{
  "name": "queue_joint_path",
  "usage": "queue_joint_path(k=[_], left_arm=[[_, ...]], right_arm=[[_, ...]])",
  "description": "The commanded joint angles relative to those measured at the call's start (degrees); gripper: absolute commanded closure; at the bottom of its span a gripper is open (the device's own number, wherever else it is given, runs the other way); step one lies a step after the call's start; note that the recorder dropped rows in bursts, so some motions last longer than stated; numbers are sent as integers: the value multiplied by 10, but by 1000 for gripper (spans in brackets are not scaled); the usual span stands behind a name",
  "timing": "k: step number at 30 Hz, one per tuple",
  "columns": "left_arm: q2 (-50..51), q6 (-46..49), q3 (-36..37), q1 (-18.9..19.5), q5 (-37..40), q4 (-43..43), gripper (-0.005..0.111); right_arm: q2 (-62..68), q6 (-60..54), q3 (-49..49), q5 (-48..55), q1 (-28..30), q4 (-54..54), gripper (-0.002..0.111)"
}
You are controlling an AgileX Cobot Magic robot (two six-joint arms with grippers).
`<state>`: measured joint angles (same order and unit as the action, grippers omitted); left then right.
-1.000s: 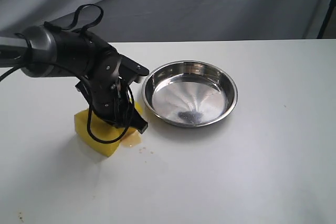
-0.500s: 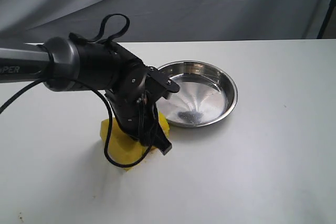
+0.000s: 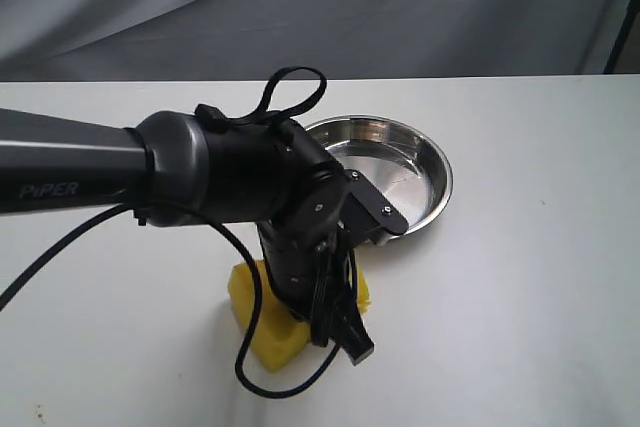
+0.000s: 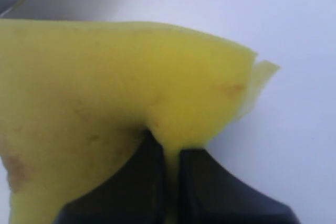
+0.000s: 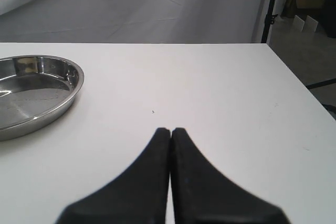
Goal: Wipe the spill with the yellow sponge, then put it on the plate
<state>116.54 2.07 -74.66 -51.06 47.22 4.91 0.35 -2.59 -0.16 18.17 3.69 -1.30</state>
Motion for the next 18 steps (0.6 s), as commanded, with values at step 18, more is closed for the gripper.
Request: queue_joint_path(k=[18], left_arm=[[10,-35,3,133,22,-14,107]], right_arm=[[-3,-2,2,-9,3,7,108]])
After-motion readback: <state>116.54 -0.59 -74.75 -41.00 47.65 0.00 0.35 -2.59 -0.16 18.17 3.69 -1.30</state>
